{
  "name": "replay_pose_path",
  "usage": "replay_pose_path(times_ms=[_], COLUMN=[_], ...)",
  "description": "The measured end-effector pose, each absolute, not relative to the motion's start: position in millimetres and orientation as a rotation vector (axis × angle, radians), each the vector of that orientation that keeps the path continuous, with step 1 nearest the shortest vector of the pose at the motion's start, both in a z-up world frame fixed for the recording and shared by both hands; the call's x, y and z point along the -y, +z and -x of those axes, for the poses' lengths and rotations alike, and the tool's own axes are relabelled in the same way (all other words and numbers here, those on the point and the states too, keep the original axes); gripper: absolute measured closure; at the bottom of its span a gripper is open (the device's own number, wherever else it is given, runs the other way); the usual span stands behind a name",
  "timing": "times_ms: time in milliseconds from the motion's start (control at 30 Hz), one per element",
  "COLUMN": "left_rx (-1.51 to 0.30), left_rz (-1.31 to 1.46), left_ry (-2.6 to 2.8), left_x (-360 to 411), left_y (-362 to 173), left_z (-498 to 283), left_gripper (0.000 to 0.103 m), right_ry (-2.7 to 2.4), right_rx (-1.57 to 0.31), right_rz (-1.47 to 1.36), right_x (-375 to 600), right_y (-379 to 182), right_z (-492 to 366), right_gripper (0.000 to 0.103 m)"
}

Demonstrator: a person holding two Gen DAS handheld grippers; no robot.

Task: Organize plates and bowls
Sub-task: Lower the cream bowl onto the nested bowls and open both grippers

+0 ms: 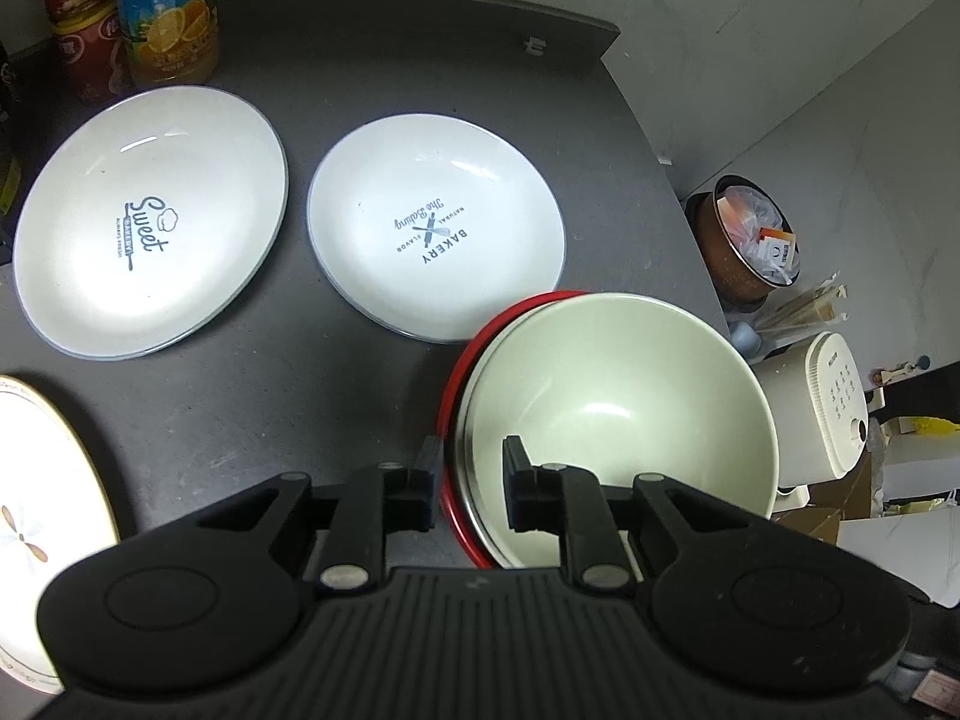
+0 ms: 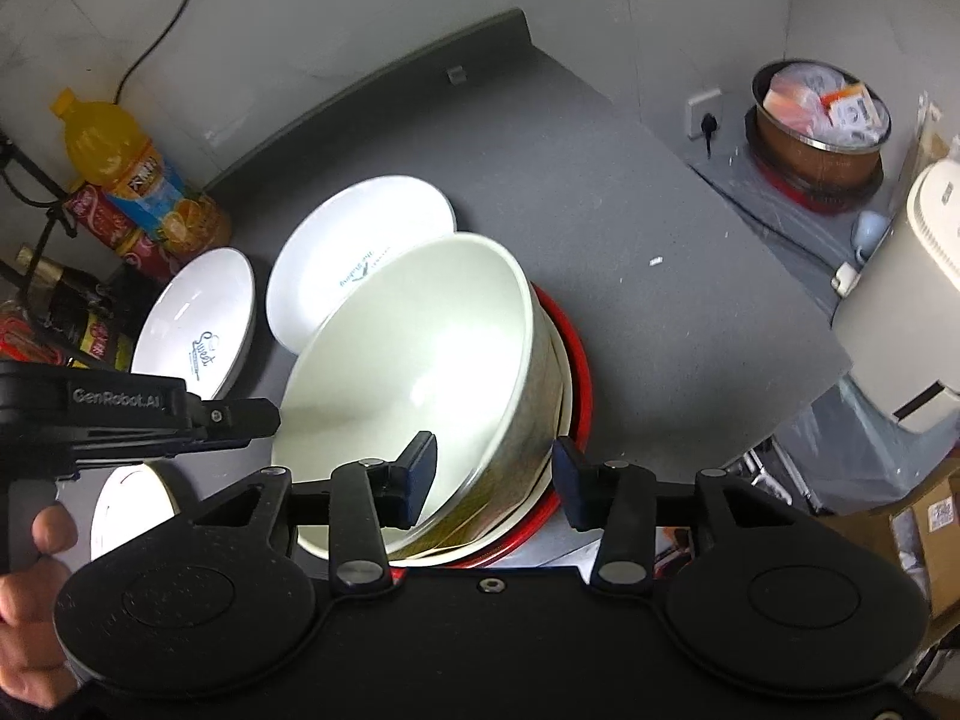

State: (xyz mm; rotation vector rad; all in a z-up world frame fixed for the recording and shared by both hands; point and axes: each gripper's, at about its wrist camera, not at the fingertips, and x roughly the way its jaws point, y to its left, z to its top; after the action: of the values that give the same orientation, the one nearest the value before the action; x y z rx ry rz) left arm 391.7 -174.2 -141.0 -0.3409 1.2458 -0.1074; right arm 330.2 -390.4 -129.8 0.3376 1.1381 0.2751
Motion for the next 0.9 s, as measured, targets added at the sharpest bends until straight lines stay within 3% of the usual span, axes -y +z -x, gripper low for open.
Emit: replay_pose_path(times_ms=[133, 200, 233, 367, 767, 900], left_rx=[-1.239, -1.23, -1.228, -1.222, -1.209, -1.198], left_rz=[0.347, 0.354, 0.356, 0.359, 0.399, 0.406], left_ry=[-0.111, -0.112, -0.111, -0.108, -0.053, -0.03], left_x=[172, 170, 169, 162, 107, 87], left_y=[-137, -135, -135, -132, -130, -129], left_z=[-391, -390, -389, -385, -362, -352], left_gripper=[0.083, 0.08, 0.079, 0.078, 0.076, 0.07], right_ry=[0.269, 0.273, 0.268, 0.249, 0.191, 0.167], right_rx=[-1.11, -1.096, -1.102, -1.127, -1.129, -1.118], right_rz=[-0.336, -0.339, -0.342, -0.349, -0.372, -0.388], right_x=[396, 399, 399, 398, 393, 393], right_y=[-124, -126, -129, -144, -141, -133], right_z=[-328, -329, -331, -334, -324, -318], right_gripper=[0.06, 0.069, 0.079, 0.088, 0.086, 0.084])
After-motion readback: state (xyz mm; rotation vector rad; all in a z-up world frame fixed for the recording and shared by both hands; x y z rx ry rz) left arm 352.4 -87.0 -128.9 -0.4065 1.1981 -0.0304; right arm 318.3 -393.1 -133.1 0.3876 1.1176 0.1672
